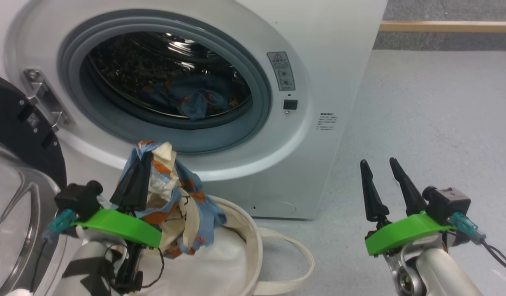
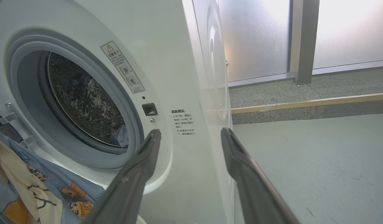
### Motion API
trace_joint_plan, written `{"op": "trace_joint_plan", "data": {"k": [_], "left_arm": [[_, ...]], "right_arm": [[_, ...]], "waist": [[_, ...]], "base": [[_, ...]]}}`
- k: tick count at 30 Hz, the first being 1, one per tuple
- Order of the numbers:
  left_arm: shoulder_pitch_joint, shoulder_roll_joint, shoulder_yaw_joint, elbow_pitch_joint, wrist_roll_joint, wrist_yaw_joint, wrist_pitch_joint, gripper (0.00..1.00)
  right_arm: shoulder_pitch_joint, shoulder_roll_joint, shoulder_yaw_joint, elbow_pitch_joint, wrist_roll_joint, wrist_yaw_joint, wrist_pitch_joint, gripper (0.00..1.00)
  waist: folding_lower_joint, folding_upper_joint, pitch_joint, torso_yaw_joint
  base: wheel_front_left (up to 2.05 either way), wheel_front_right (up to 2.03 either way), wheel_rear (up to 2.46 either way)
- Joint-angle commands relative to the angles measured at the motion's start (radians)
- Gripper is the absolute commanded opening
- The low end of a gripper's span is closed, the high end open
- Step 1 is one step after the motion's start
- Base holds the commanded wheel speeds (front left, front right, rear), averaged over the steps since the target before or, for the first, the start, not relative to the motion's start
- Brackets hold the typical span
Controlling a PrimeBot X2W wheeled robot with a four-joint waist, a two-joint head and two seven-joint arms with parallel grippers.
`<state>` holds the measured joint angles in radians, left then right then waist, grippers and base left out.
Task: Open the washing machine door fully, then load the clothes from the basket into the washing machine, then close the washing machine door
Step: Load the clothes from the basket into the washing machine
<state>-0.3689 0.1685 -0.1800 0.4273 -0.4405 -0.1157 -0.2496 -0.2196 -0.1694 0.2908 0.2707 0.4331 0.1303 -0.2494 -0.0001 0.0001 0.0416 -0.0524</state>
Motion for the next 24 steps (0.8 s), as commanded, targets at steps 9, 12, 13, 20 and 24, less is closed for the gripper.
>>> {"op": "trace_joint_plan", "data": {"k": [9, 12, 13, 20, 24], "left_arm": [[-0.132, 0.050, 0.052, -0.066, 0.005, 0.017, 0.003, 0.00], [-0.223, 0.058, 0.057, -0.075, 0.017, 0.027, 0.001, 0.00], [-0.256, 0.059, 0.062, -0.077, 0.020, 0.032, 0.000, 0.00], [-0.437, 0.051, 0.089, 0.001, 0.036, 0.047, -0.009, 0.00], [-0.482, 0.034, 0.117, 0.070, 0.038, 0.043, -0.012, 0.00]], "right_arm": [[-0.015, -0.013, 0.027, -0.026, 0.007, 0.000, -0.012, 1.00], [-0.021, -0.018, 0.033, -0.026, 0.006, 0.000, -0.012, 1.00], [-0.024, -0.021, 0.035, -0.027, 0.005, 0.000, -0.012, 1.00], [-0.045, -0.033, 0.055, -0.032, 0.001, 0.000, -0.012, 1.00], [-0.053, -0.040, 0.052, -0.036, -0.004, 0.000, -0.012, 1.00]], "waist": [[0.0001, -0.0001, 0.011, 0.002], [0.0001, -0.0001, 0.023, 0.001], [0.0001, -0.0001, 0.030, 0.001], [0.0001, -0.0001, 0.083, -0.025], [0.0001, -0.0001, 0.124, -0.047]], "base": [[0.00, 0.00, 0.00], [0.00, 0.00, 0.00], [0.00, 0.00, 0.00], [0.00, 0.00, 0.00], [0.00, 0.00, 0.00]]}}
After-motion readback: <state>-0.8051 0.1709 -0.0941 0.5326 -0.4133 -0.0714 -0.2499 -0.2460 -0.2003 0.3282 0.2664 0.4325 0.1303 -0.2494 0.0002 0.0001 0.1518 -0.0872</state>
